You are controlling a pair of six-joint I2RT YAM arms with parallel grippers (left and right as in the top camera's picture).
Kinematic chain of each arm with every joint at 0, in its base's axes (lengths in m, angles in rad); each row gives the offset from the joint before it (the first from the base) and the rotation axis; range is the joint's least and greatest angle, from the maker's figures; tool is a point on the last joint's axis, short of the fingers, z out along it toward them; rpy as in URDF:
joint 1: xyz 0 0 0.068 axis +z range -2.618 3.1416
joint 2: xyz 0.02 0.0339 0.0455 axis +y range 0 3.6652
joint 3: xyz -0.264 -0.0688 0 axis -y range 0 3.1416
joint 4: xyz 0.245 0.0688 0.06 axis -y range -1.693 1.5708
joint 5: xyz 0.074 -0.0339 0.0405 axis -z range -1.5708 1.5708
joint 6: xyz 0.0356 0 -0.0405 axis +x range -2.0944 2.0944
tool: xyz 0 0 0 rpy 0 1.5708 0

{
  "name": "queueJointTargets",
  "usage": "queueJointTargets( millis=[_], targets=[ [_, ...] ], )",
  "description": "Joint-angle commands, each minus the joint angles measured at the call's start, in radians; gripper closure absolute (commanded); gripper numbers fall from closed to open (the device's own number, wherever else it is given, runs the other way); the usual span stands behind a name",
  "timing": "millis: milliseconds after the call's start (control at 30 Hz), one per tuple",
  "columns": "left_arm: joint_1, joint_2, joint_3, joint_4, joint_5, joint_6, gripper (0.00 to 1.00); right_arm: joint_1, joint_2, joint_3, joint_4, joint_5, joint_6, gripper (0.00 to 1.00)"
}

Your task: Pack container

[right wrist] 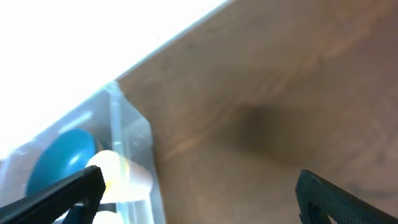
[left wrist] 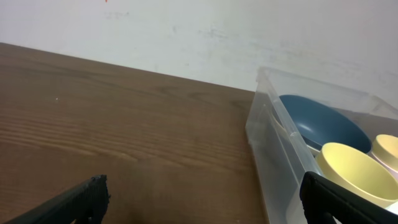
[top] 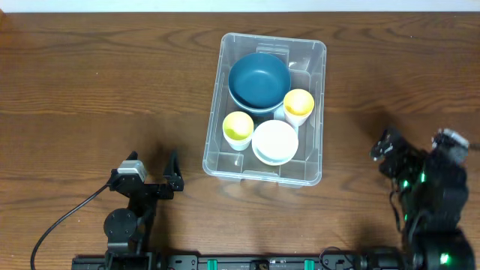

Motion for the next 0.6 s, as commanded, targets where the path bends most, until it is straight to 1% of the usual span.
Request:
queueJointTargets(
  millis=[0,100,233,300,367,567],
  targets=[
    [0.005,-0.006,-0.03,-0.014,-0.004,0.016,0.02,0.009,-0.13,-0.114,0.073,-0.052,-0.098,0.01],
    [0.005,-0.006,-0.03,-0.014,-0.004,0.017,0.02,0.006,-0.233,-0.225,0.193,-0.101,-0.169,0.01],
    [0.005,-0.006,-0.03,-0.014,-0.004,0.016,0.02,0.005,-0.341,-0.394,0.42,-0.231,-0.373,0.01],
    [0.005,-0.006,-0.03,-0.014,-0.004,0.016,0.02,0.005,-0.381,-0.458,0.503,-0.277,-0.443,0.01],
    [0.005,-0.006,-0.03,-0.014,-0.004,0.017,0.02,0.005,-0.418,-0.504,0.554,-0.286,-0.468,0.01],
    [0.005,-0.006,-0.03,-0.014,-0.004,0.017,0.02,0.005,-0.513,-0.596,0.628,-0.286,-0.468,0.01]
  ],
)
